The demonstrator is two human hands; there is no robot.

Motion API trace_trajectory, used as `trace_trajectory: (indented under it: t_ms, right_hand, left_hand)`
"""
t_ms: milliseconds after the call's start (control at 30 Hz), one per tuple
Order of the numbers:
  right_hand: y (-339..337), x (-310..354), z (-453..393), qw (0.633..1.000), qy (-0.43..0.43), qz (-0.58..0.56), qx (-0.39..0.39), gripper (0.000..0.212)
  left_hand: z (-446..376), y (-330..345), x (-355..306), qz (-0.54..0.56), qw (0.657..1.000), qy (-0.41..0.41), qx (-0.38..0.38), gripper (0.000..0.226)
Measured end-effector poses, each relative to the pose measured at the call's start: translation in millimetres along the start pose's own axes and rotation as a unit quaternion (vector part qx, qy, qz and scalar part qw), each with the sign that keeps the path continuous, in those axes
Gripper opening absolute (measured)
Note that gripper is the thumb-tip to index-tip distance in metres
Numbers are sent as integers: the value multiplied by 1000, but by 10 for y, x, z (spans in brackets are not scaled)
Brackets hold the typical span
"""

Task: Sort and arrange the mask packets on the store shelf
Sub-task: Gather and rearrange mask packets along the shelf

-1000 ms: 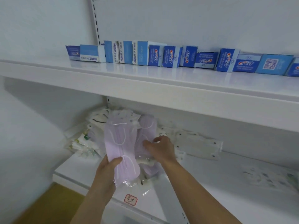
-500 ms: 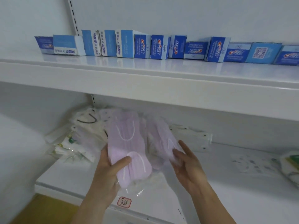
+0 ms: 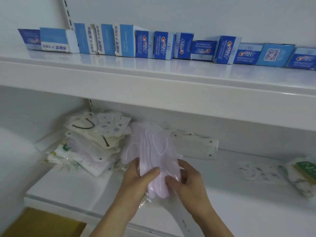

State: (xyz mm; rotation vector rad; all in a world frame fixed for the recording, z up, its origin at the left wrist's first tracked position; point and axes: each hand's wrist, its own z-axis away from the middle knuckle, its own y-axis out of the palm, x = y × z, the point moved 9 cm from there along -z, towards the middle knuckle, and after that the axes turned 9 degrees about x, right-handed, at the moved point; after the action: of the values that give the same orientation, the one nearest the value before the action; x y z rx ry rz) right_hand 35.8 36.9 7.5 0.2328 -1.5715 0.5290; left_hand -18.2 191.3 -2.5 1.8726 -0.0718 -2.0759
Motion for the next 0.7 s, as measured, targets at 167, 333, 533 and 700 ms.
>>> trace_trajectory:
  t_ms: [167, 333, 533, 700]
  right_hand:
    - [282, 170, -239, 996, 52, -29, 61, 10]
    - [379, 238, -845, 984, 34, 176, -14, 47]
    - [611, 0, -1104, 970, 90, 223, 25, 73]
    - [332, -43, -1077, 985, 87, 143, -45, 24]
  left_hand:
    - [191, -502, -171, 8, 994, 53, -94, 48]
    - [453, -1087, -263, 79, 974, 73, -202, 36]
    - [649, -1243, -227, 111, 965, 69, -229, 35]
    - [654, -1243, -230, 107, 965, 66, -229, 36]
